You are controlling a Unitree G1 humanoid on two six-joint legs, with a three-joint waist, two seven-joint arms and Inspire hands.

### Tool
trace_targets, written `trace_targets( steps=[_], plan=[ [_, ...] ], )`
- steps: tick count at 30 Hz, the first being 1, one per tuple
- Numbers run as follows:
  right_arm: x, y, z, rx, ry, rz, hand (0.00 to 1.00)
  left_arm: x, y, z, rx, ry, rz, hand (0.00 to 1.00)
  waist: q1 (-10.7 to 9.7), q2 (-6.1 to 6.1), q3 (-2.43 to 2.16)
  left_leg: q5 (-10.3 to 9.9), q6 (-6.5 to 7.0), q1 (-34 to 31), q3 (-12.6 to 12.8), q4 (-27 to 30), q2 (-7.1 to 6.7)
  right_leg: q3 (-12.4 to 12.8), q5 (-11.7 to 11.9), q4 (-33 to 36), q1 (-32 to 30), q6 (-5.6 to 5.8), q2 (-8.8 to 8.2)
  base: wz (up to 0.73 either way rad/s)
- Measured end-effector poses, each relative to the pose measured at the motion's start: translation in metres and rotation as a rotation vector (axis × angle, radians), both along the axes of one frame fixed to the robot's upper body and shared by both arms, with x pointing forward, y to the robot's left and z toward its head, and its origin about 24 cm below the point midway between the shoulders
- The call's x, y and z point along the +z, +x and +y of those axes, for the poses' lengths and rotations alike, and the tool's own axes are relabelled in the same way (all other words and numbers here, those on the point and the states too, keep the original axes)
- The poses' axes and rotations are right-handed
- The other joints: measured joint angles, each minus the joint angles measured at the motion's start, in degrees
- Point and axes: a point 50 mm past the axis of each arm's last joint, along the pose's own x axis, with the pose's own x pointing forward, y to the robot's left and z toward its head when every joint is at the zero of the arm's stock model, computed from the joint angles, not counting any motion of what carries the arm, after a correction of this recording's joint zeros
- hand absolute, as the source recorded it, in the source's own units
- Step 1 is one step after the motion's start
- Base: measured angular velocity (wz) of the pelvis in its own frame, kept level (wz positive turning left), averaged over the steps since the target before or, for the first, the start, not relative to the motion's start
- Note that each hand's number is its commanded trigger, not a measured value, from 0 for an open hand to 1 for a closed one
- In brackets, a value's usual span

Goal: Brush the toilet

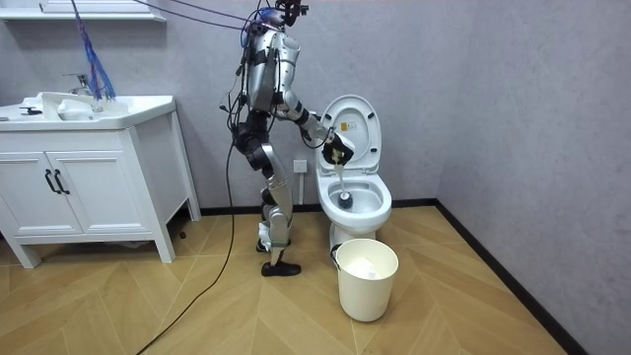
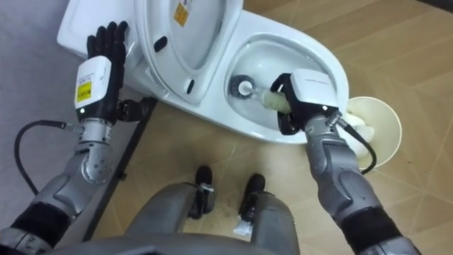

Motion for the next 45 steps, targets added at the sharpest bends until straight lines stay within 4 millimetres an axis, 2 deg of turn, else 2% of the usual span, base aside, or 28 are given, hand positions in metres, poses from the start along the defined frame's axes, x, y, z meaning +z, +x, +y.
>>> trace_targets(
  steps=[3, 5, 8, 12, 19, 23, 28, 30, 34, 39, 45],
  plan=[
    [-0.013, 0.009, -0.005, -0.008, -0.040, 0.022, 1.00, 0.001, 0.004, -0.001, -0.011, 0.006, -0.004, 0.00, 0.0, -0.08, 0.52, -0.1, 0.05, -0.3, -0.4, 0.3, -0.04, -0.1, -0.4, 0.6, -0.1, 0.10, -0.13, 0.09],
    [-0.019, 0.019, -0.009, -0.041, -0.038, 0.035, 1.00, 0.001, 0.008, -0.004, -0.025, 0.012, -0.002, 0.00, 0.1, 0.69, 0.84, -0.1, 0.06, -0.8, -0.9, 0.9, -0.09, -0.4, -0.2, 0.6, 0.0, 0.15, -0.11, 0.11],
    [-0.022, 0.030, -0.017, -0.113, -0.020, 0.045, 1.00, 0.002, 0.009, -0.006, -0.036, 0.011, -0.003, 0.00, 0.1, 1.52, 1.08, -0.1, 0.07, -1.2, -1.4, 1.2, -0.10, -1.6, -0.1, 0.6, 0.0, -0.05, -0.33, 0.08],
    [-0.028, 0.030, -0.021, -0.167, 0.004, 0.038, 1.00, 0.003, 0.010, -0.010, -0.054, 0.008, -0.010, 0.00, 1.2, 2.29, 1.31, -0.1, 0.03, -1.5, -1.5, 1.2, -0.13, -1.7, -0.1, 0.9, -0.2, -0.09, -0.29, 0.03],
    [-0.023, 0.035, -0.017, -0.177, -0.014, -0.008, 1.00, 0.005, 0.009, -0.019, -0.057, -0.016, -0.029, 0.00, 2.5, 2.48, 1.21, -0.1, 0.03, -2.1, -1.1, 1.1, -0.71, -1.4, -1.1, 2.6, -1.9, -0.12, -1.15, 0.00],
    [0.001, 0.046, 0.004, -0.096, -0.013, -0.084, 1.00, 0.002, 0.005, -0.013, -0.027, -0.016, -0.033, 0.00, 2.9, 2.46, 1.10, -0.1, 0.05, -2.0, 0.3, 0.8, -0.26, 0.2, -0.8, 2.5, -2.8, -0.23, -0.54, -0.21],
    [0.018, 0.036, 0.022, -0.048, 0.013, -0.148, 1.00, 0.001, 0.002, -0.010, 0.010, -0.016, -0.034, 0.00, 2.8, 2.53, 0.86, -0.4, -0.35, -2.1, 1.0, 1.3, 0.31, 1.3, -0.5, 2.6, -3.1, -0.60, 0.28, -0.12],
    [0.024, 0.031, 0.028, -0.030, 0.043, -0.160, 1.00, -0.001, 0.000, -0.009, 0.036, -0.052, -0.016, 0.00, 2.3, 2.66, 0.21, -0.4, -0.38, -1.9, 1.2, 1.3, 0.45, 1.6, -0.4, 2.6, -3.1, -0.76, 0.47, -0.09],
    [0.029, 0.023, 0.034, -0.009, 0.085, -0.165, 1.00, -0.007, -0.006, -0.005, 0.067, -0.075, 0.013, 0.00, 1.7, 2.75, -0.28, -0.4, -0.51, -0.9, 2.0, 0.6, 0.78, 2.6, -0.2, 2.4, -2.7, -0.88, 0.98, -0.12],
    [0.039, 0.013, 0.036, -0.008, 0.141, -0.193, 1.00, -0.014, -0.016, -0.007, 0.087, -0.092, 0.045, 0.00, 1.4, 2.78, -0.46, -0.1, -0.93, -0.2, 2.7, 0.0, 1.01, 3.1, 0.0, 2.6, -2.7, -1.19, 1.07, -0.09],
    [0.045, 0.013, 0.037, 0.001, 0.152, -0.199, 1.00, -0.019, -0.020, -0.009, 0.090, -0.099, 0.064, 0.00, 1.2, 2.69, -0.53, 0.2, -1.24, -0.2, 2.6, 0.0, 1.17, 3.1, 0.2, 2.7, -2.7, -1.55, 1.19, 0.00]
  ],
)
